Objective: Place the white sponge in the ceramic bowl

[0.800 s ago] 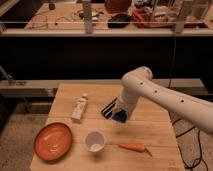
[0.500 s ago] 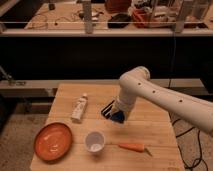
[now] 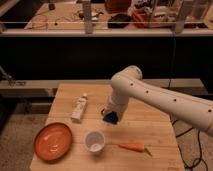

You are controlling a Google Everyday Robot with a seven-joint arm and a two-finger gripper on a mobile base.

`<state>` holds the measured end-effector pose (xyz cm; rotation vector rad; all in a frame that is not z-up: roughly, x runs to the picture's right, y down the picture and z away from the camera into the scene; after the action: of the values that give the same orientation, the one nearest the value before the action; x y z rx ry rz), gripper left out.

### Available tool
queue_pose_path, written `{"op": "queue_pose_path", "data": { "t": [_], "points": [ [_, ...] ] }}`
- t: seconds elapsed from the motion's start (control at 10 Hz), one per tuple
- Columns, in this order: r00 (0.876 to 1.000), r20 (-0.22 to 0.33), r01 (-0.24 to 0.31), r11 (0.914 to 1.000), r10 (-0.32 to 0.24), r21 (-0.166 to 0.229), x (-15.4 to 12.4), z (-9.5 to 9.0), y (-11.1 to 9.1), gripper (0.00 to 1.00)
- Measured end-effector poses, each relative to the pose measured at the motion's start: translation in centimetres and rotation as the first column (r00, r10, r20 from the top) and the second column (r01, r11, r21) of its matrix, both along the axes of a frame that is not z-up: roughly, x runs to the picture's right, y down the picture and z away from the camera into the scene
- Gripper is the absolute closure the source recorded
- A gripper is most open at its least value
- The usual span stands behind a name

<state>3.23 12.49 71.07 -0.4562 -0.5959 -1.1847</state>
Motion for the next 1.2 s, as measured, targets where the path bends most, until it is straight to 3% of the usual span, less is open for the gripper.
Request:
{"op": "queue_pose_path", "data": {
  "t": [0.4,0.7,0.9,1.2],
  "points": [
    [0.999,0.033,0.038,0.9987,-0.039,0.034,-4.4,-1.6,-0.1,1.00],
    [0.997,0.052,0.058,0.9966,-0.061,0.060,-6.2,-2.3,-0.3,1.00],
    [0.992,0.085,0.085,0.9927,-0.092,0.086,-9.7,-3.0,-0.3,1.00],
    [0.987,0.106,0.113,0.9876,-0.124,0.110,-11.5,-3.8,-0.2,1.00]
  ]
}}
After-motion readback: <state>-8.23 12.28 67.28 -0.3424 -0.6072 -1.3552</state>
